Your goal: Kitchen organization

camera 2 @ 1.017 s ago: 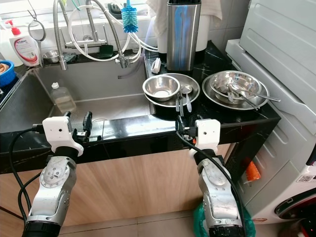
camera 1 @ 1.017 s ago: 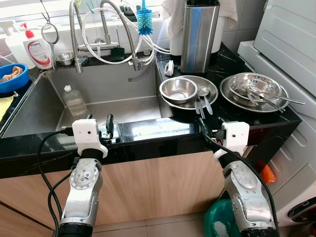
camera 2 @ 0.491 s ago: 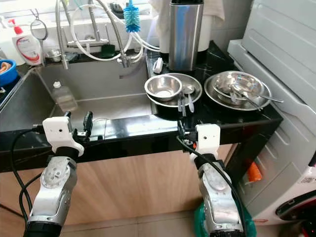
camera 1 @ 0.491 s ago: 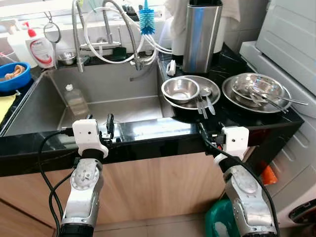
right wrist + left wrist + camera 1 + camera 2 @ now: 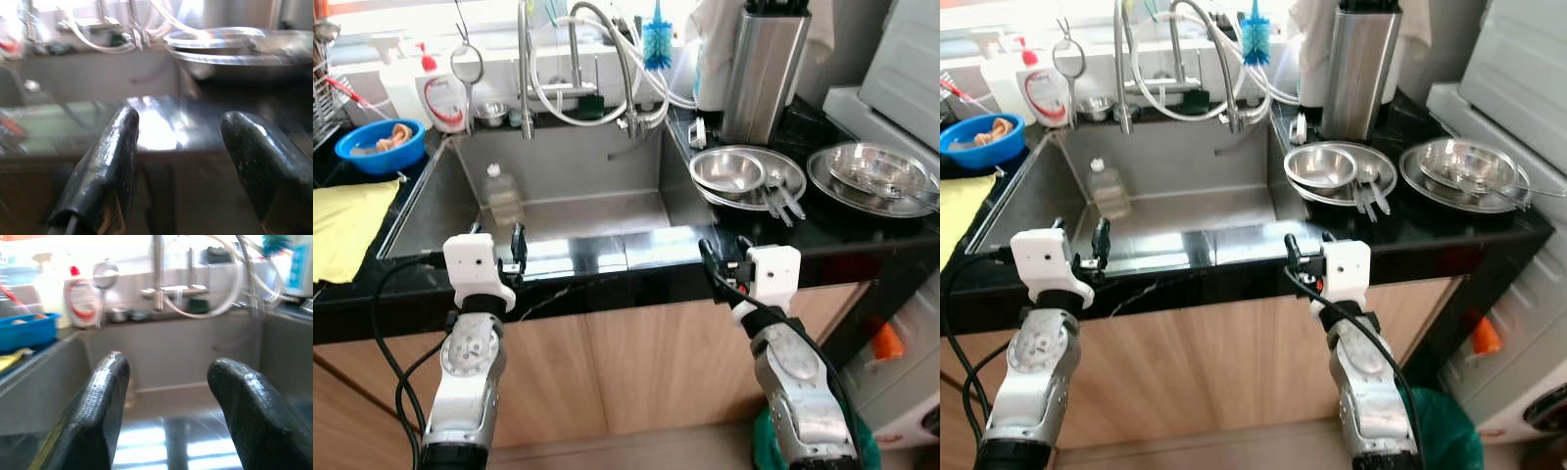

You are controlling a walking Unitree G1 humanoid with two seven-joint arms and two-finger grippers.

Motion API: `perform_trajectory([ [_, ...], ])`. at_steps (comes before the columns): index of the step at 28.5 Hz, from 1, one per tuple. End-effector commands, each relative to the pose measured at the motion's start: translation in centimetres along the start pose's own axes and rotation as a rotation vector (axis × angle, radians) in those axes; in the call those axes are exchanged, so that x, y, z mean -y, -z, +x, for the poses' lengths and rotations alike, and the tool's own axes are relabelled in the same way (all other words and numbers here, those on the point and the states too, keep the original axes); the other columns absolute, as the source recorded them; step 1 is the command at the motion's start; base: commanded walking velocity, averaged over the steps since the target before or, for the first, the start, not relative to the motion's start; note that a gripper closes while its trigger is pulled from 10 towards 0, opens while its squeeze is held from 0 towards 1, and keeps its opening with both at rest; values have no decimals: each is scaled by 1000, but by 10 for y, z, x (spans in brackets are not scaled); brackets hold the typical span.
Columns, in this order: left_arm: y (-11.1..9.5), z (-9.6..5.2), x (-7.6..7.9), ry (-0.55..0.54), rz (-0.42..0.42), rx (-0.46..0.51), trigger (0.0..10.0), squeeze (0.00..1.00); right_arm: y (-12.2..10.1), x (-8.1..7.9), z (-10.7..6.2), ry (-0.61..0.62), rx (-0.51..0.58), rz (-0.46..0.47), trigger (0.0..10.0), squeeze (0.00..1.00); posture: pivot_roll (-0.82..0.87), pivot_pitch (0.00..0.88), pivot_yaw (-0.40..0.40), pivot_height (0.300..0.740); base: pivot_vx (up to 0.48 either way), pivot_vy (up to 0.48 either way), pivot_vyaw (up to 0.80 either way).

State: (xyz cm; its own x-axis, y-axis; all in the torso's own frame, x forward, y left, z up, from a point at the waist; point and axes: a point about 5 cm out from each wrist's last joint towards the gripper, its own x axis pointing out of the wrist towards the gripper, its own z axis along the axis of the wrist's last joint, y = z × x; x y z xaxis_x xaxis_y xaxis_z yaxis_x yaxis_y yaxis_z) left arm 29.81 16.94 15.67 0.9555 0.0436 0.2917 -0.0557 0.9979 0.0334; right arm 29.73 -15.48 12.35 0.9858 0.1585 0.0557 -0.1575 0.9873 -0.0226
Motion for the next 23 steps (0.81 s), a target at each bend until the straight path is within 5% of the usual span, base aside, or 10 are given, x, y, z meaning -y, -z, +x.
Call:
perform_trajectory([
  [1, -8, 4, -1, 12, 20, 35, 10000, 0, -5, -3, 3, -7, 23, 5, 10000, 0, -123, 0, 38, 740, 0, 0, 0],
  [15, -17, 6, 16, 102, 20, 75, 10000, 0, -5, -4, 5, 1, 25, 11, 10000, 0, -119, 0, 39, 740, 0, 0, 0],
  [23, -17, 4, 17, 108, 24, 76, 10000, 0, -7, 7, 3, 75, 39, -9, 10000, 0, -119, 0, 39, 740, 276, 0, -50],
])
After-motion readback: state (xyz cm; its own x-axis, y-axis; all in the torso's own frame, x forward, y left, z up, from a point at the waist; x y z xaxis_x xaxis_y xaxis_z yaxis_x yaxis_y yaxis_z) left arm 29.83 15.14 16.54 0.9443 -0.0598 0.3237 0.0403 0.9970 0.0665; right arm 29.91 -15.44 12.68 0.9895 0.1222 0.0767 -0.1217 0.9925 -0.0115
